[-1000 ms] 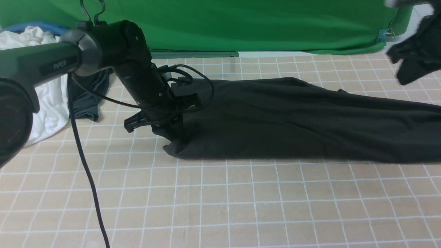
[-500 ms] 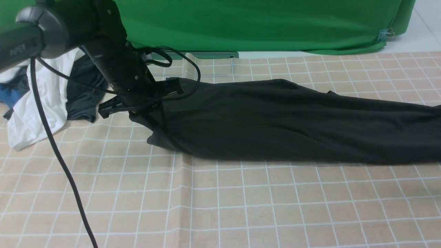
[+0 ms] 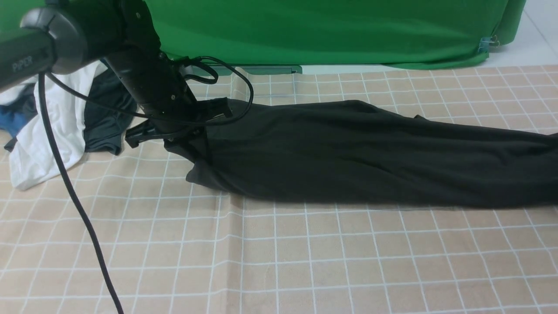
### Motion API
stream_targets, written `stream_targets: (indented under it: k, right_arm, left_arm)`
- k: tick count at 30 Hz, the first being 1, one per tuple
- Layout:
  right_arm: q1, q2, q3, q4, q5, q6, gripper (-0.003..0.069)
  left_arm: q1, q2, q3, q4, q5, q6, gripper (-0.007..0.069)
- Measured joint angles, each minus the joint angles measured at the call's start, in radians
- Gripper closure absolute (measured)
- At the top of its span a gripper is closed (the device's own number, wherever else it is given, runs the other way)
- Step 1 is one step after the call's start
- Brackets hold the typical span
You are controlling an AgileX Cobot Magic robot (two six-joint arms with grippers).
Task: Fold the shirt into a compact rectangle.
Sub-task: 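Pull the folded dark garment lengthwise by its ends to straighten it flat on the table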
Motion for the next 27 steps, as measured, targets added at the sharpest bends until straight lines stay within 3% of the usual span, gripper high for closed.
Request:
stream_targets:
  k: [15,20,24,25,26,27]
  right_arm:
    - [0.0,0.096,-0.035,-0.048,-0.01,0.027,0.003]
    - [0.0,0.101,-0.038,-0.046,-0.012,0.024,0.0069]
    - [0.0,0.104,-0.038,-0.035,-0.031,0.015,0.0236]
    - [0.0,0.104,-0.038,-0.009,-0.031,0.007,0.0354]
    - [0.0,0.104,-0.038,0.003,-0.029,-0.008,0.0387]
    - [0.0,0.104,-0.038,0.029,-0.023,-0.025,0.0475]
  left_arm:
    - [0.0,0.0,0.0,-0.002,0.001,0.017,0.0606]
    - [0.0,0.0,0.0,-0.002,0.0,0.017,0.0606]
    - [0.0,0.0,0.0,-0.002,0.0,0.018,0.0606]
    - [0.0,0.0,0.0,-0.002,-0.005,0.018,0.0606]
    - [0.0,0.0,0.0,-0.002,-0.011,0.018,0.0606]
    - [0.0,0.0,0.0,-0.002,-0.024,0.018,0.0606]
